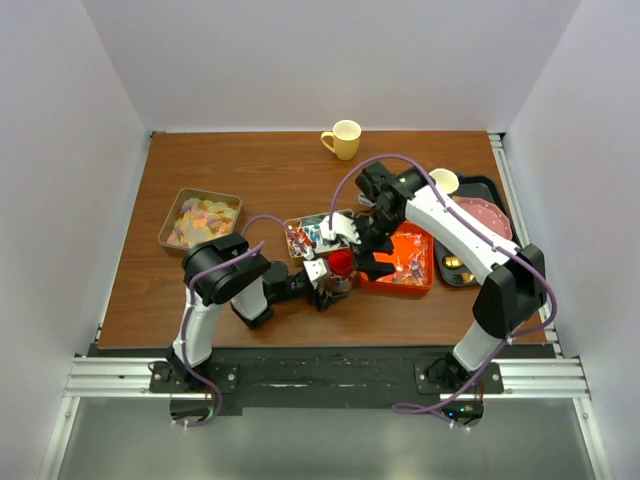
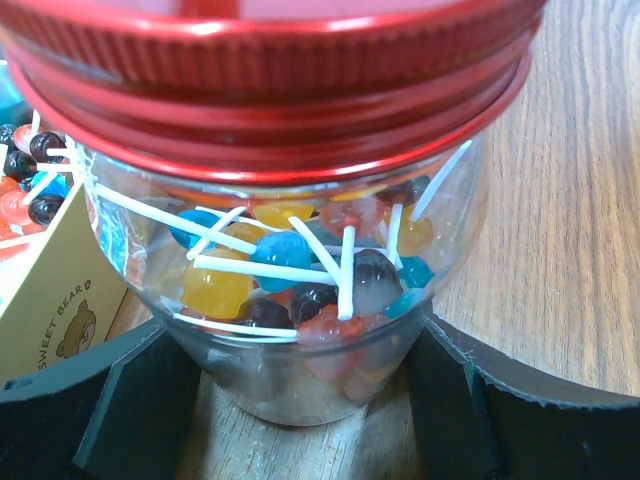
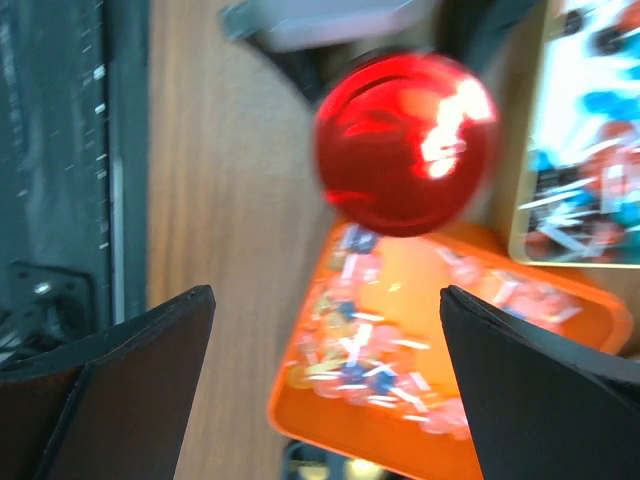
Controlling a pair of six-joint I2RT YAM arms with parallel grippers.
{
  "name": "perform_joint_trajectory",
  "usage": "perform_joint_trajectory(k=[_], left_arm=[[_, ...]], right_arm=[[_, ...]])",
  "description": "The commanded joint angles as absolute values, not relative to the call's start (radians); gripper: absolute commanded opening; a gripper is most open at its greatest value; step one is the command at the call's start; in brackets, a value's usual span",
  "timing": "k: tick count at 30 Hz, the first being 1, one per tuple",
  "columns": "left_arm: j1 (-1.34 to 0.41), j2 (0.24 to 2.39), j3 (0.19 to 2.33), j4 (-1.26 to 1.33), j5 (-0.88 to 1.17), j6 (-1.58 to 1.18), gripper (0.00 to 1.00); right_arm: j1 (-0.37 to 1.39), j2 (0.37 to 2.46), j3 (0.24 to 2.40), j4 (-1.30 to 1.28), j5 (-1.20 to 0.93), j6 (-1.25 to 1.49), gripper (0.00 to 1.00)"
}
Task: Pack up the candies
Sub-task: Screw the bottle lid onto the packing bottle.
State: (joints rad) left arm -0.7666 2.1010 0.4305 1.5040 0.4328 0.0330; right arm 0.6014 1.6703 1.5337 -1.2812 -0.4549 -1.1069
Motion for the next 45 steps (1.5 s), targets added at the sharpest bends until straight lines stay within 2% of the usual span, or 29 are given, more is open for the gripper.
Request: perform_joint_trajectory(k=[1, 15, 34, 45], left_arm=[[-0.764, 2.158, 0.419, 1.482, 0.362, 0.077, 0.00], [-0.762, 2.161, 0.437, 1.447, 0.344, 0.069, 0.00], [-0.755, 2.174, 0.440, 1.453, 0.347, 0.048, 0.00], [-0.755, 2.171, 0.442, 1.447, 0.359, 0.054, 0.00]], right_arm=[[0.612, 1.721, 1.650, -1.269, -0.508, -1.101, 0.99], [0.673, 1.833, 1.726, -1.348, -0.558, -1.155, 0.99], [0.660, 1.646, 1.483, -1.361, -0.448, -1.100, 0.96], [0.612, 1.764, 1.733, -1.370, -0.448, -1.106, 0.97]])
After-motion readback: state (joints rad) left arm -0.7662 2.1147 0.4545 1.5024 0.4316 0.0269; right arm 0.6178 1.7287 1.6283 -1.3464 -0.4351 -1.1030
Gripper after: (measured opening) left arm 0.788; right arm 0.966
